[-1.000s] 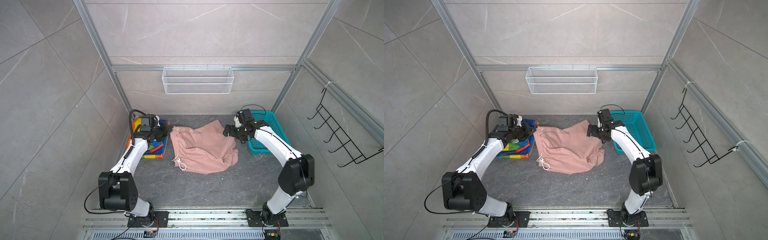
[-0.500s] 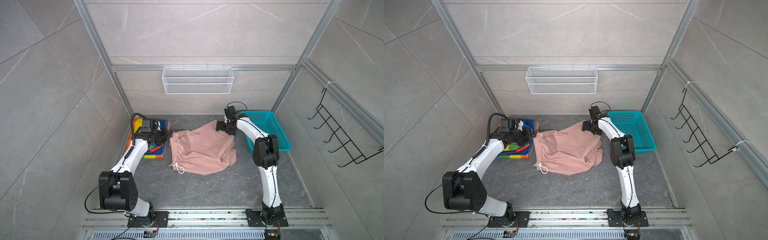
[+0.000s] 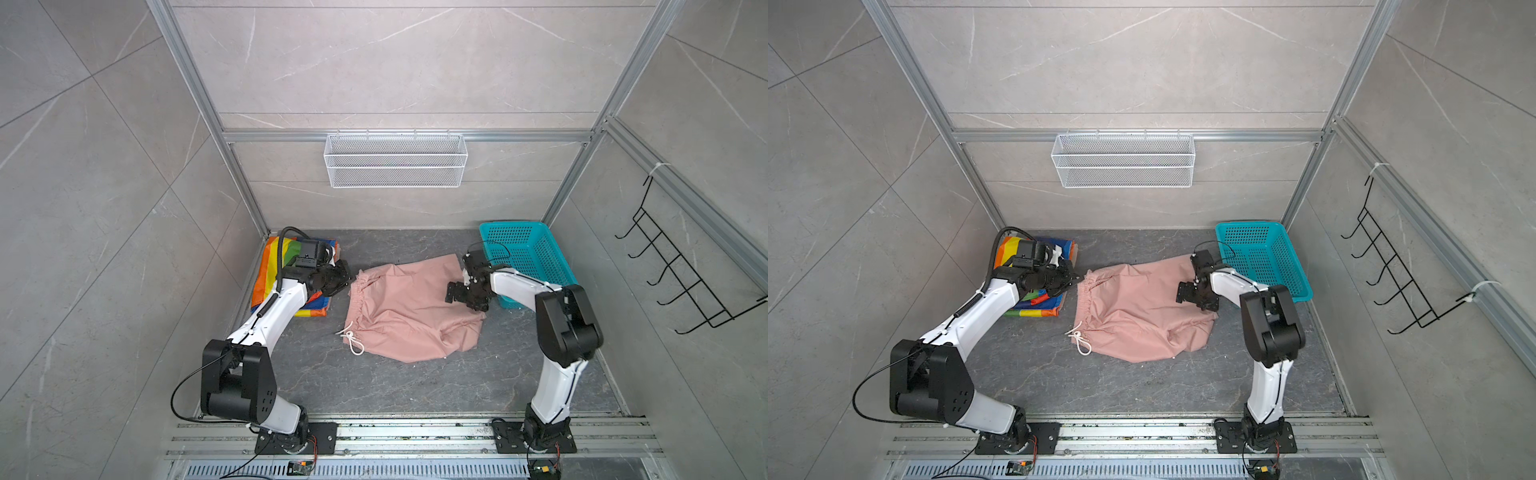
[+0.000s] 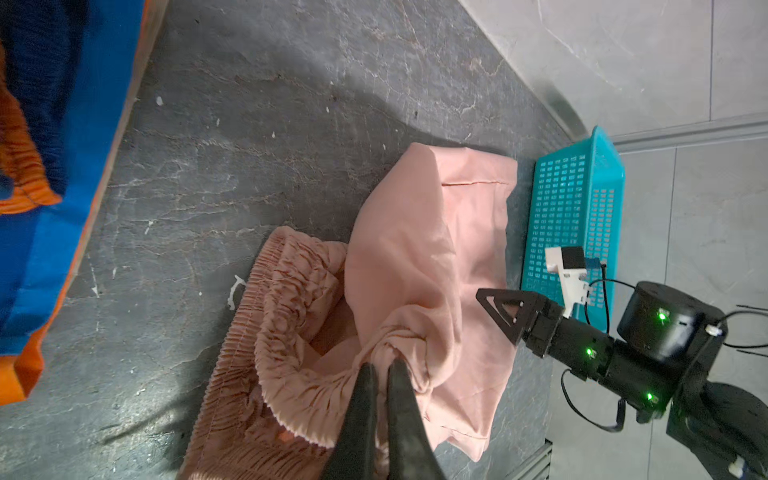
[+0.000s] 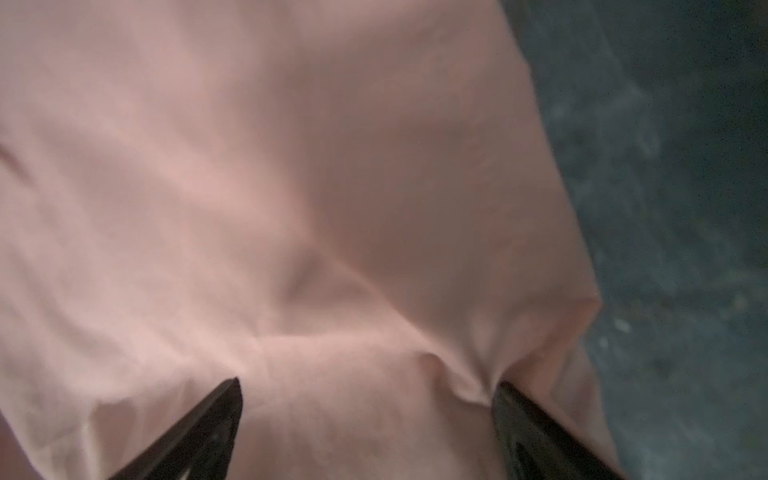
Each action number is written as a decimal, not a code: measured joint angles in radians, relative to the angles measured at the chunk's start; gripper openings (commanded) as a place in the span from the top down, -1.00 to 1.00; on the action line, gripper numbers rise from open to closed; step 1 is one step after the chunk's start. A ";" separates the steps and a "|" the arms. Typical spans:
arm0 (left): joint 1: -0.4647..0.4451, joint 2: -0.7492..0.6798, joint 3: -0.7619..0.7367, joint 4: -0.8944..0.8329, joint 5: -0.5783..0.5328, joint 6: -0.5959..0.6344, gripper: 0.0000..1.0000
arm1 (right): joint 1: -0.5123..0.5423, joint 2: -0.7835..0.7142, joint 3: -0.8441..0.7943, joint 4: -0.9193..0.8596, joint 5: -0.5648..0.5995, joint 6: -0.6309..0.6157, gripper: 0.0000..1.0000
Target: Fold and stack the shorts
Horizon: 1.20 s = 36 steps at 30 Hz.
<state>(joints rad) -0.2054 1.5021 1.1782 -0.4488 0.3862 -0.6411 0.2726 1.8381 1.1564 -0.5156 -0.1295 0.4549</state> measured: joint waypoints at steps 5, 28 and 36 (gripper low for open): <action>-0.011 -0.010 -0.013 -0.054 -0.040 0.034 1.00 | 0.008 -0.267 -0.232 -0.080 0.000 0.043 -0.99; -0.007 -0.006 -0.011 -0.113 -0.103 0.061 1.00 | -0.076 0.229 0.441 -0.177 0.198 0.016 -0.73; -0.003 -0.006 -0.011 -0.113 -0.107 0.061 1.00 | -0.081 0.253 0.431 -0.164 0.201 0.016 -0.40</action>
<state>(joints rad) -0.2085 1.4960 1.1667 -0.5621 0.2790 -0.5797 0.1913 2.0914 1.5875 -0.6800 0.0715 0.4709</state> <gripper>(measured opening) 0.051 0.735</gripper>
